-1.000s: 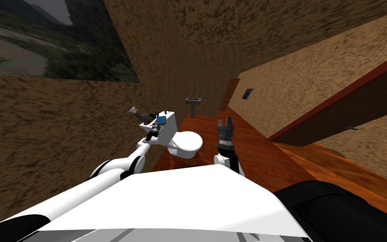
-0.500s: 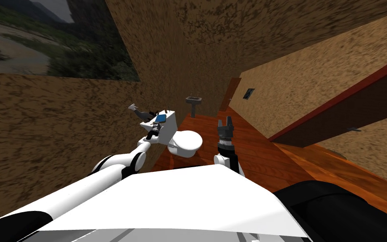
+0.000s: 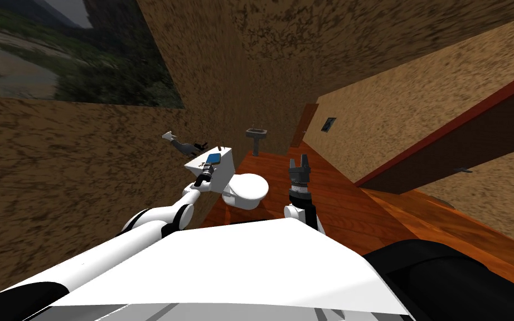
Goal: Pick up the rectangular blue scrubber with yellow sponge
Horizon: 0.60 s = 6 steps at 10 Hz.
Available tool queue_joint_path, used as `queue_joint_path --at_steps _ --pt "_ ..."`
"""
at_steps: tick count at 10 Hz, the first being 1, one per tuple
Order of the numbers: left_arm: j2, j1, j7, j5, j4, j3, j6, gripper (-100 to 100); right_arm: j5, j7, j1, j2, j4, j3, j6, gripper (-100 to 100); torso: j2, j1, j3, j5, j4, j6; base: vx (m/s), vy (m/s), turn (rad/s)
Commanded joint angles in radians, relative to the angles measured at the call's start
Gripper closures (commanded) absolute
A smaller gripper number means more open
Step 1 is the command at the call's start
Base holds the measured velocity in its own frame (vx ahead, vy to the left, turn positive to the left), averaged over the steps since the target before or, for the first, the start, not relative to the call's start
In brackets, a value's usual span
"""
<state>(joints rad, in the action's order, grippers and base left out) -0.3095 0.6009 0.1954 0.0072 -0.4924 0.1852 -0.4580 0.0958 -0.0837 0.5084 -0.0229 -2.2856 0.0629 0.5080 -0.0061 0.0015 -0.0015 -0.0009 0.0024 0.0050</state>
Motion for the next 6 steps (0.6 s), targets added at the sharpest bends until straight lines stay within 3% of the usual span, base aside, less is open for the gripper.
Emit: queue_joint_path --at_steps 1,3,4,6 --pt "0.015 -0.050 -0.011 0.006 -0.050 0.001 0.020 100 0.000 0.000 0.000 0.000 0.000 0.000 0.000 0 0.000 0.000 0.000 0.000 0.000 0.000 0.095 0.039 -0.125" --pt "0.015 -0.072 -0.011 0.006 -0.105 0.001 0.020 100 0.000 0.000 0.000 0.000 0.000 0.000 0.000 0 -0.006 0.001 -0.005 0.002 -0.004 0.000 0.027 0.016 -0.004" --pt "0.047 -0.122 -0.033 0.021 -0.147 0.008 0.049 100 0.000 0.000 0.000 0.000 0.000 0.000 0.000 0 -0.005 0.001 -0.004 0.001 -0.003 0.000 0.041 0.029 -0.135" --pt "0.047 -0.184 -0.033 0.021 -0.218 0.008 0.049 100 0.000 0.000 0.000 0.000 0.000 0.000 0.000 0 -0.010 0.001 -0.008 0.003 -0.006 0.004 0.060 0.022 -0.082"
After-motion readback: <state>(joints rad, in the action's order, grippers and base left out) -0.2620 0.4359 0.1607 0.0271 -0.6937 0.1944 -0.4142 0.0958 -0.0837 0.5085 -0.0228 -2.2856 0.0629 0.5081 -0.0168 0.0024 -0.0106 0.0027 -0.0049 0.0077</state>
